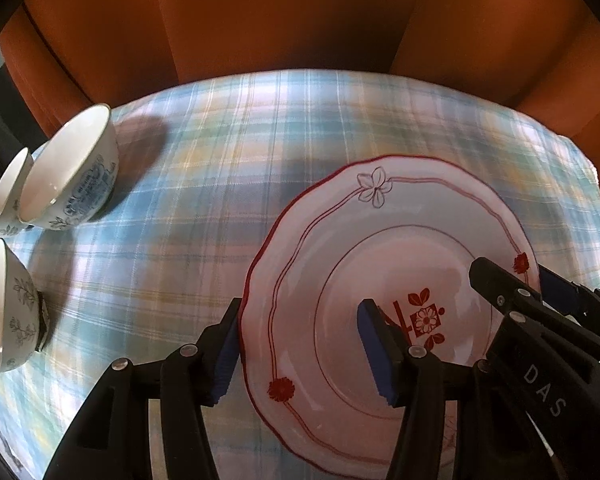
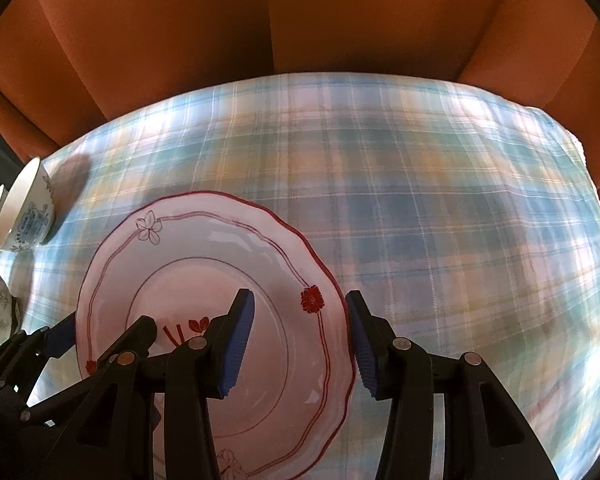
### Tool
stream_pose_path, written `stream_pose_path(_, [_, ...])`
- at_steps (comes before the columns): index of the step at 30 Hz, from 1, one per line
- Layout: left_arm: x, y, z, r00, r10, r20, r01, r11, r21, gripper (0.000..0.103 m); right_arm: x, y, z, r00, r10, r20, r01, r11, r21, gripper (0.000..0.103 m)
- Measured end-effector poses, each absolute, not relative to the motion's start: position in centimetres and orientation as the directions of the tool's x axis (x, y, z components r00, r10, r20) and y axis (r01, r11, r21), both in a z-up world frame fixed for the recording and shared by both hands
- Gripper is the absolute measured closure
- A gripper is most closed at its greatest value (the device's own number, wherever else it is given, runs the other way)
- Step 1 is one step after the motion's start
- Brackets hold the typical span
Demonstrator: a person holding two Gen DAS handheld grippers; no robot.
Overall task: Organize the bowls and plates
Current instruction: 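Lift the red-rimmed plate with the left tool and carry it over the yellow-flower stack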
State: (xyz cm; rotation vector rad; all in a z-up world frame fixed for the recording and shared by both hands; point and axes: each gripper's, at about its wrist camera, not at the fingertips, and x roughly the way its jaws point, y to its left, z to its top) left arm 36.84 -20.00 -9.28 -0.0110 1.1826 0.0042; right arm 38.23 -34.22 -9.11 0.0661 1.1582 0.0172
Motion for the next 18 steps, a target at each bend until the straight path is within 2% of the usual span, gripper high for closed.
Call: stream_pose_path(18, [30.1, -17.5, -0.4, 0.484, -0.07, -0.872, 0.051, 0.997, -0.052, 0.047, 31.1, -31.8, 0.5, 0.511, -0.033, -0.859, 0.097, 0.995, 0.019, 0.052])
